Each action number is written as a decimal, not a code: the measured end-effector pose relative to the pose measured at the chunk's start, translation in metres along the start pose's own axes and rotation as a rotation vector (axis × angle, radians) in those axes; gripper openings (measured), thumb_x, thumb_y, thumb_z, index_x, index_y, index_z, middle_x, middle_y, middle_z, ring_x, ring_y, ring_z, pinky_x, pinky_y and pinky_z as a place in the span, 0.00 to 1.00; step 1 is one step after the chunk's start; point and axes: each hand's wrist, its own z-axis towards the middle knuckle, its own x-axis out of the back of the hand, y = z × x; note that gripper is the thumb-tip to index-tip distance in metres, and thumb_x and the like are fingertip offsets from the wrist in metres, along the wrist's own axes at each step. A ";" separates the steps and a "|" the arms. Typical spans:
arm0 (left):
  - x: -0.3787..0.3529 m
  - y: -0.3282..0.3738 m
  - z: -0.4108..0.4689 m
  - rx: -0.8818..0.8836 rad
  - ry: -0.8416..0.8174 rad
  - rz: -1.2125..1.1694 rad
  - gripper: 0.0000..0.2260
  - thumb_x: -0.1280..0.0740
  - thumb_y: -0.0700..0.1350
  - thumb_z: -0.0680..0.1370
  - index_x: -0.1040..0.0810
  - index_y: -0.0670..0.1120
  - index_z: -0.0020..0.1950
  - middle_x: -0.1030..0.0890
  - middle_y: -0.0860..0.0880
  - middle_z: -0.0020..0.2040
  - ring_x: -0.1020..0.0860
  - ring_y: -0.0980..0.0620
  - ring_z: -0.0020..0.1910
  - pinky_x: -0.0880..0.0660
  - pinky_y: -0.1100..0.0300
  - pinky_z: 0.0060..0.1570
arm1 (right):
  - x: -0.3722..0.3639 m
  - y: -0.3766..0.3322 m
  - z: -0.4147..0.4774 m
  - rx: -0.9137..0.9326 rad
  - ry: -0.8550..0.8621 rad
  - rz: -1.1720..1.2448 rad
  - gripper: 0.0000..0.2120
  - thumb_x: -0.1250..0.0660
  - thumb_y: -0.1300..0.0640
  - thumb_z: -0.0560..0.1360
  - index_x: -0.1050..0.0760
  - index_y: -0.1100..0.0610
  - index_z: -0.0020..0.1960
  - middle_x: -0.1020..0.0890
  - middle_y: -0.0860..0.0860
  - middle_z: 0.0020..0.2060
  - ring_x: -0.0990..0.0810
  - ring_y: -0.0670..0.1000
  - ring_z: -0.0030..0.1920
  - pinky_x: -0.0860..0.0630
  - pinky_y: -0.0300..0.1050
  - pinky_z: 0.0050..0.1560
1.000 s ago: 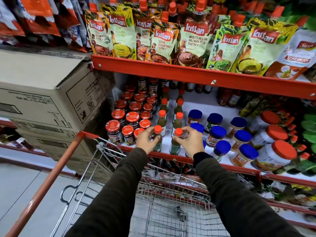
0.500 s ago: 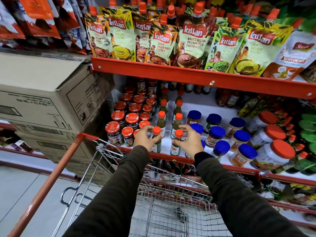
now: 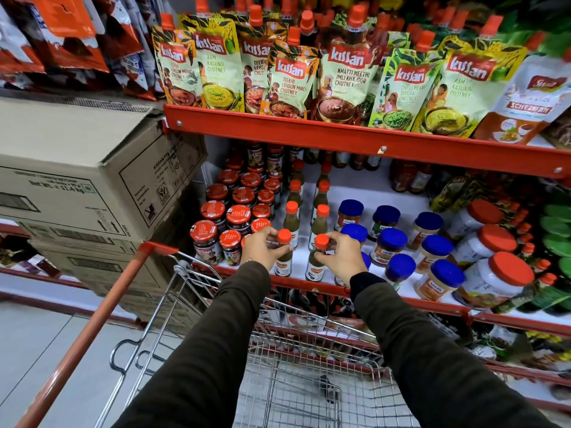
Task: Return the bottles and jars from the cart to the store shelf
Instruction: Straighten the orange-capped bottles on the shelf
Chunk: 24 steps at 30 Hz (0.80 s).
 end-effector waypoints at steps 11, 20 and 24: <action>0.001 -0.006 -0.002 -0.032 -0.020 0.121 0.15 0.22 0.46 0.69 0.18 0.46 0.53 0.15 0.48 0.49 0.17 0.50 0.47 0.22 0.58 0.50 | -0.001 0.004 -0.002 -0.047 -0.007 -0.018 0.17 0.24 0.62 0.72 0.19 0.59 0.60 0.15 0.54 0.52 0.17 0.53 0.54 0.21 0.53 0.62; -0.004 -0.006 -0.011 -0.030 -0.001 0.134 0.22 0.23 0.47 0.70 0.22 0.46 0.63 0.17 0.44 0.58 0.18 0.45 0.55 0.21 0.51 0.58 | 0.002 0.012 -0.011 -0.032 0.014 0.036 0.25 0.22 0.60 0.71 0.24 0.57 0.66 0.17 0.53 0.59 0.19 0.53 0.59 0.22 0.53 0.63; -0.019 -0.010 -0.038 -0.047 0.180 -0.049 0.29 0.24 0.51 0.71 0.29 0.50 0.70 0.23 0.49 0.64 0.22 0.50 0.57 0.24 0.57 0.57 | 0.013 0.024 -0.027 0.019 0.132 0.188 0.20 0.24 0.57 0.73 0.22 0.54 0.63 0.17 0.49 0.55 0.19 0.46 0.51 0.22 0.39 0.55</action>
